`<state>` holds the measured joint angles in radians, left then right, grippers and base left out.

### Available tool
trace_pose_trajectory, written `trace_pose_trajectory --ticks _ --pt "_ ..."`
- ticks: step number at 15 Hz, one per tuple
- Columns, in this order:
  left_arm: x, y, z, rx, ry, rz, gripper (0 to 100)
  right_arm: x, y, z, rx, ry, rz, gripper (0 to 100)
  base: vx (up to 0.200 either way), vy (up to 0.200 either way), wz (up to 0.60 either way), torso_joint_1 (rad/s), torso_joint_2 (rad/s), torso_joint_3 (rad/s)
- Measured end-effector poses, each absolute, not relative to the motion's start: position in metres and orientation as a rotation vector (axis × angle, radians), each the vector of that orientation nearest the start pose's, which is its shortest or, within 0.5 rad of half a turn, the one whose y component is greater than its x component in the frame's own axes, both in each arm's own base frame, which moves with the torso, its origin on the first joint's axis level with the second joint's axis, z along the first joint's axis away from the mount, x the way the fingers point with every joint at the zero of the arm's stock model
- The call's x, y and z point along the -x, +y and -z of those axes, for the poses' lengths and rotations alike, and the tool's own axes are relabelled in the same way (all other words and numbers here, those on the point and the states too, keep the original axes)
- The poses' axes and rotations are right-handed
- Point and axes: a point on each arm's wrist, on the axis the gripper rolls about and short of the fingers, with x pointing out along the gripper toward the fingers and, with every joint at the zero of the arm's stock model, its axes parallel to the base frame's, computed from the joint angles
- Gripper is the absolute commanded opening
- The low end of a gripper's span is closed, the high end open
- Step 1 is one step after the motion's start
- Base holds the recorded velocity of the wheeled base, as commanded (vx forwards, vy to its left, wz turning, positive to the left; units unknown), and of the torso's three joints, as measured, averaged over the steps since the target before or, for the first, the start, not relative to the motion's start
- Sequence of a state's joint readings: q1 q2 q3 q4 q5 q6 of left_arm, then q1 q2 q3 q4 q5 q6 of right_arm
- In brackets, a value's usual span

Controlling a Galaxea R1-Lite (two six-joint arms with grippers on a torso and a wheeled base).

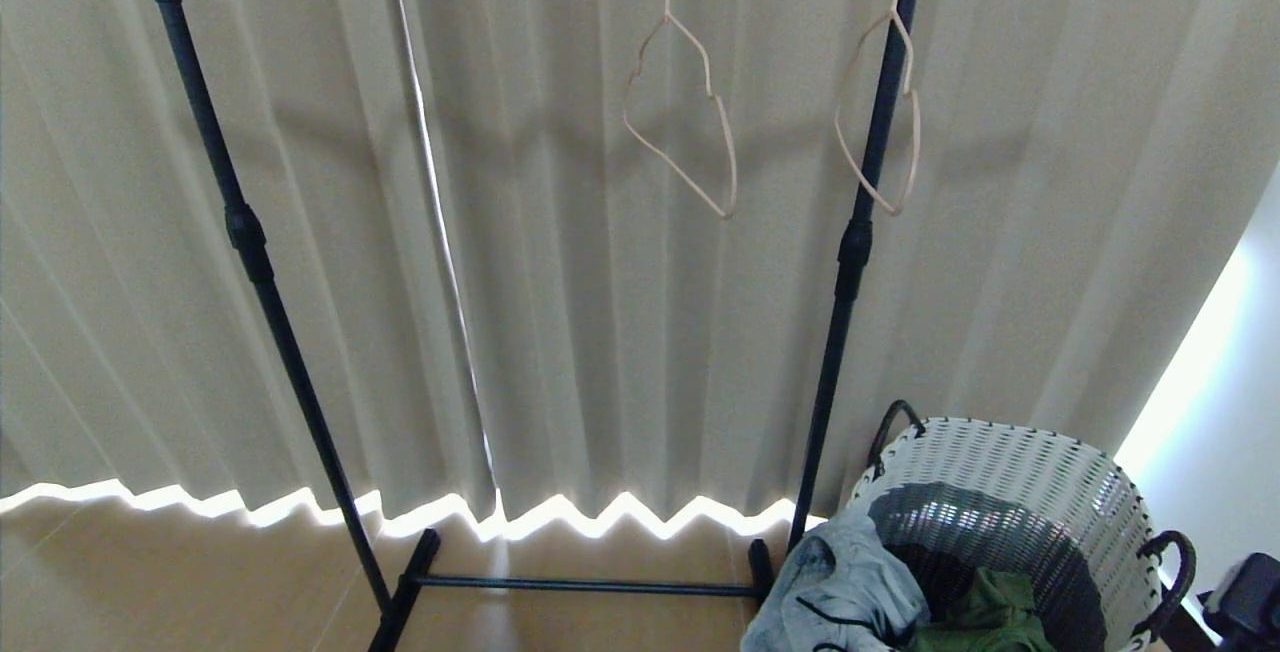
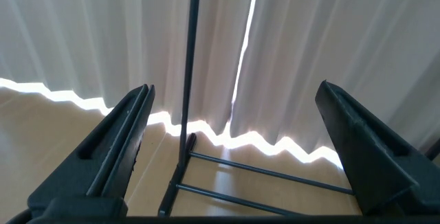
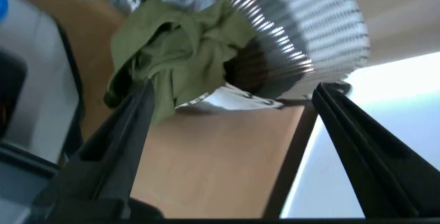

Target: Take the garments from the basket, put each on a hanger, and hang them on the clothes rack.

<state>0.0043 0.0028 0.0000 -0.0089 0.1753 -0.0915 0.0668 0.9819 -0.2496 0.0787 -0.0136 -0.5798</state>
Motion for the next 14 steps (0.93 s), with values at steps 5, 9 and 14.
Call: trace_pose_trajectory --ticks 5,9,14 --pt "0.023 0.004 -0.076 0.081 -0.013 -0.171 100 -0.123 0.008 -0.085 0.641 0.953 -0.373 100 0.0 0.0 0.0 0.0 0.0 0.0" --pt "0.023 0.002 -0.076 0.032 -0.004 -0.119 100 -0.138 0.009 -0.07 0.646 1.03 -0.393 100 0.0 0.0 0.0 0.0 0.0 0.0" --pt "0.023 0.003 -0.076 0.035 -0.004 -0.123 100 -0.165 0.013 -0.057 0.657 0.983 -0.388 100 0.0 0.0 0.0 0.0 0.0 0.0"
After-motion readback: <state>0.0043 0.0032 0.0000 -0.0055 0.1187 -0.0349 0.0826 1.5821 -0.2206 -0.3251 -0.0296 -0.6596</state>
